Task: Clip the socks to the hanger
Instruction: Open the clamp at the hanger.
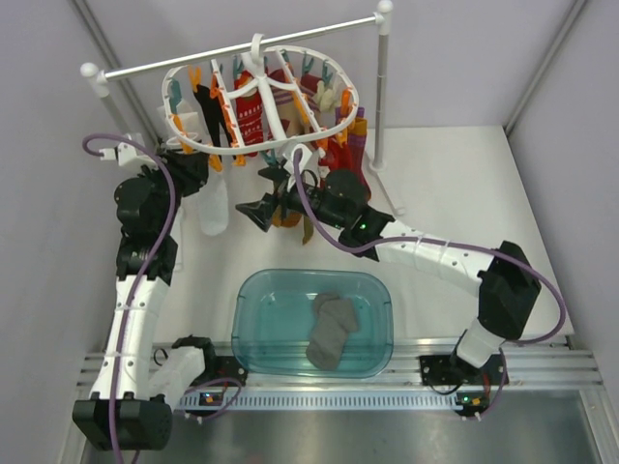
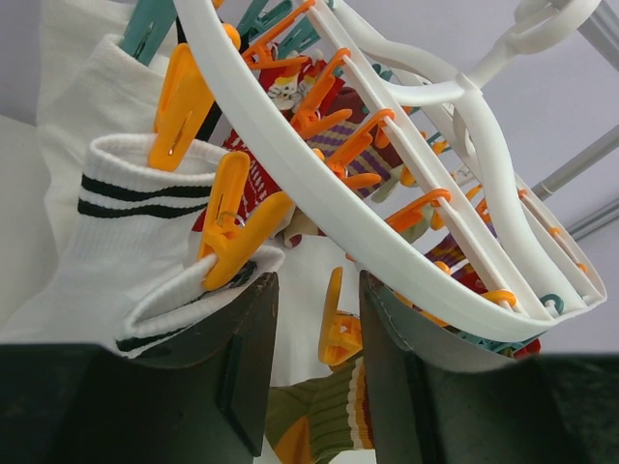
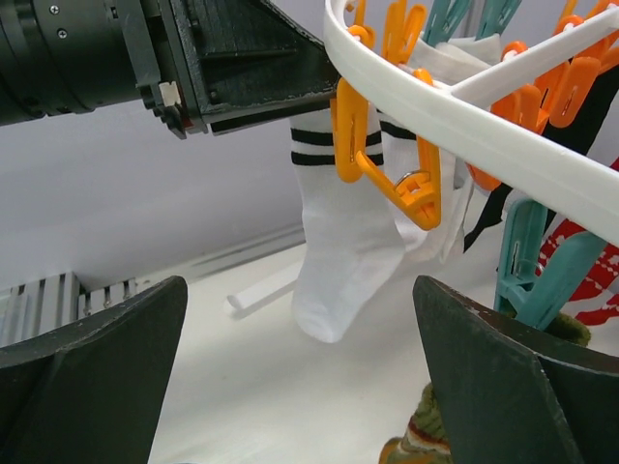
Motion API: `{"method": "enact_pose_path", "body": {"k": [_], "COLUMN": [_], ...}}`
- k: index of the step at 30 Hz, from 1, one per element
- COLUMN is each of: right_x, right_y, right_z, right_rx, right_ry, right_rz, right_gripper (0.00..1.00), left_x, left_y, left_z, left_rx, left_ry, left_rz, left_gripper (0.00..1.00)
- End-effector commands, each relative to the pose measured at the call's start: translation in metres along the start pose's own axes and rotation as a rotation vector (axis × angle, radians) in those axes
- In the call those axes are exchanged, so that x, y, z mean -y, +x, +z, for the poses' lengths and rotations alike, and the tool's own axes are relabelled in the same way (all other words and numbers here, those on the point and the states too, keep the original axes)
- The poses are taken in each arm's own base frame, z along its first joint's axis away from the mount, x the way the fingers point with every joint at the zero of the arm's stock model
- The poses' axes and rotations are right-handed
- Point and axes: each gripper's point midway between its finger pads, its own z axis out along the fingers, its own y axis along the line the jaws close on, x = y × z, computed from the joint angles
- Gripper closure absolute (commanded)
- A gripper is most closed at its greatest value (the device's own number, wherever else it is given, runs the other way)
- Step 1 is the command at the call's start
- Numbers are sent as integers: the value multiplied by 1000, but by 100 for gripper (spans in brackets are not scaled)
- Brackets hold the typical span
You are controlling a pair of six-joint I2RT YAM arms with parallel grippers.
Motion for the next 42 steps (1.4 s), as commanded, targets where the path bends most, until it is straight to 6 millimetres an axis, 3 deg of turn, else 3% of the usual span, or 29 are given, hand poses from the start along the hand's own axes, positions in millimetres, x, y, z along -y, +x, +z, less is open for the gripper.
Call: {"method": "enact_pose_path", "body": {"k": [1,7,10,22,42], "right_x": [-5,6,12,4,24], "right_y": [-41,-47,-44,-38,-29], "right_z": [14,28,35,48,55], "right_rx": [126,166,179,248,301], "right_ry": [-6,32,61,16,100], "right_rz": [-11,-22,-49,-204,-340], "right_gripper": [0,0,3,18,22], "left_x": [17,15,15,20,27], "left_y": [-11,-8,-6,4,11], "left_z": [4,6,4,-7,-18], "left_rx": [45,33,22,-45,-115], "left_ry": [90,88,85,90,108], "left_rz": [2,-4,-10,-51,-50], "left_gripper": [57,64,74,99,100]}}
